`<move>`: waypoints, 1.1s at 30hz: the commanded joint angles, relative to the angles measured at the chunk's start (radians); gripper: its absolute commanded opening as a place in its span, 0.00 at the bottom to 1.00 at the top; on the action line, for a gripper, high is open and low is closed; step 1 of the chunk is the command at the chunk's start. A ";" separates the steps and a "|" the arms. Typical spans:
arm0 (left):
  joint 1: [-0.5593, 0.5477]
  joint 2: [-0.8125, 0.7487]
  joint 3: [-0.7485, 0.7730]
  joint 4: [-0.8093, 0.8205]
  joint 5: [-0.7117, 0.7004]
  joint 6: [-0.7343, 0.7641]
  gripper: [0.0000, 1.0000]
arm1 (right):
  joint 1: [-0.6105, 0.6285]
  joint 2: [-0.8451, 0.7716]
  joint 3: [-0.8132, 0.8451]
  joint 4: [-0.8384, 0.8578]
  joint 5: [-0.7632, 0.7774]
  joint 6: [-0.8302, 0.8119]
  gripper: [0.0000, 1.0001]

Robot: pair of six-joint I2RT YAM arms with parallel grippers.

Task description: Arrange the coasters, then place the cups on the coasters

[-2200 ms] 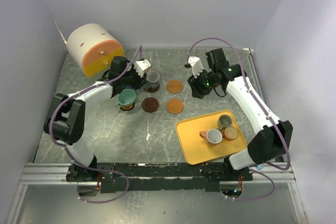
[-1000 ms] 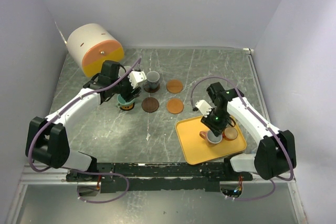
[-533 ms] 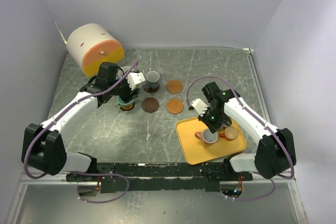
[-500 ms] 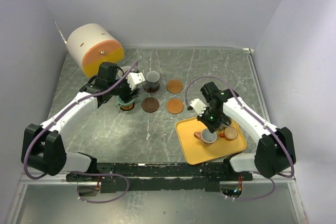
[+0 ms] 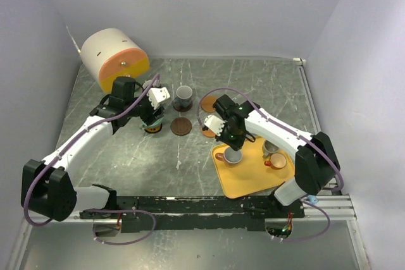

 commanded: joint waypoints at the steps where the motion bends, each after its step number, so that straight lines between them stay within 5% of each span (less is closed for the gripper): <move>1: 0.025 -0.035 -0.017 0.034 0.035 -0.022 0.70 | 0.027 0.009 0.025 0.014 0.042 -0.001 0.07; 8: 0.043 -0.051 -0.035 0.054 0.049 -0.022 0.70 | 0.011 -0.046 -0.012 0.018 0.049 0.041 0.38; 14: 0.043 -0.043 -0.034 0.057 0.045 -0.009 0.69 | -0.033 -0.107 -0.059 0.017 0.031 0.051 0.49; 22: 0.043 -0.050 -0.041 0.060 0.036 -0.004 0.70 | -0.046 -0.117 -0.114 0.038 -0.002 0.058 0.45; 33: 0.044 -0.062 -0.051 0.056 0.026 0.000 0.70 | -0.046 -0.067 -0.062 0.078 -0.003 0.045 0.21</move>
